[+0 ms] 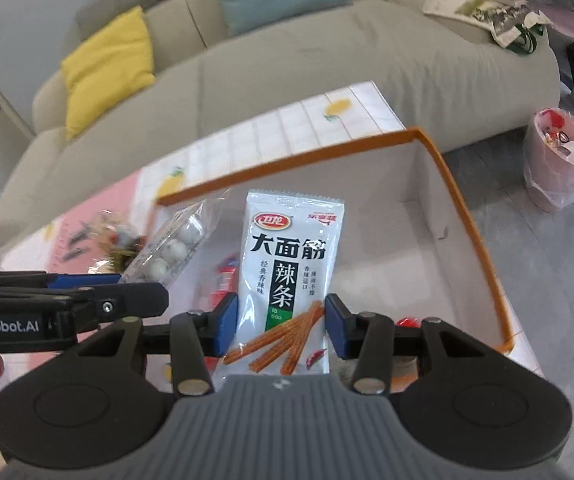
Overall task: Organize snacks
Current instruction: 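Carry the quail-egg pack and spicy-stick bag into the orange box with both grippers, then open both grippers and withdraw them from the box toward the snacks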
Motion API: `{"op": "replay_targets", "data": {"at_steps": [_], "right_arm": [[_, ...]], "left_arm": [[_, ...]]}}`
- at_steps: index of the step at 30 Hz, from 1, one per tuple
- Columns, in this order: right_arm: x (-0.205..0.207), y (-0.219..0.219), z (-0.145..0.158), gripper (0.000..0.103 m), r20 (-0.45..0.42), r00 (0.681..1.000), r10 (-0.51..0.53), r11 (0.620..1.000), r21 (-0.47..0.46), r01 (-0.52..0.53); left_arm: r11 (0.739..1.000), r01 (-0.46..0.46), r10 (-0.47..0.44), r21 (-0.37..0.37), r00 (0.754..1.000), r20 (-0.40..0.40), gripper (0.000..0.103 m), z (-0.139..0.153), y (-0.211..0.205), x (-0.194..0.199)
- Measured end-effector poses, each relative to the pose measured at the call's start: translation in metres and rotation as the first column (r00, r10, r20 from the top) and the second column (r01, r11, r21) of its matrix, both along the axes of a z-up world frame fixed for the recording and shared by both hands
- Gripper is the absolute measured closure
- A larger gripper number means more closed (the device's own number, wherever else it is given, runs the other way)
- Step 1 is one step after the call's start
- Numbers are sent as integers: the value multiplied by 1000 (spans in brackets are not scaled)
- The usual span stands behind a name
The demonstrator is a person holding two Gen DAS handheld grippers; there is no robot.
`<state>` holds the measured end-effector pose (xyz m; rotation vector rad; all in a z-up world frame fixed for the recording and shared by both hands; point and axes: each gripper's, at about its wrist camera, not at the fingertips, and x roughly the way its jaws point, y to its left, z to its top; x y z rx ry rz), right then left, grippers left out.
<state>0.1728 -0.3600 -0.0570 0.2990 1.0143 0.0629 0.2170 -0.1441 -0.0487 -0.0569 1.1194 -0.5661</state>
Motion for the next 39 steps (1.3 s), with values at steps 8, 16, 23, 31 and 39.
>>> {"op": "replay_targets", "data": {"at_steps": [8, 16, 23, 31, 39], "right_arm": [[56, -8, -39, 57, -131, 988, 76, 996, -30, -81], [83, -9, -72, 57, -217, 973, 78, 995, -35, -88], [84, -12, -86, 55, -244, 967, 78, 996, -24, -86], [87, -12, -90, 52, -258, 964, 61, 996, -39, -74], [82, -11, -78, 36, -249, 967, 45, 996, -65, -64]], "left_arm": [[996, -55, 63, 76, 991, -118, 35, -44, -18, 41], [985, -68, 92, 158, 984, -149, 35, -69, -29, 60], [985, -57, 88, 164, 978, -187, 35, -82, -31, 63], [985, -40, 66, 167, 986, -151, 28, -74, -32, 57], [993, -63, 76, 100, 989, -131, 17, -55, -23, 55]]}}
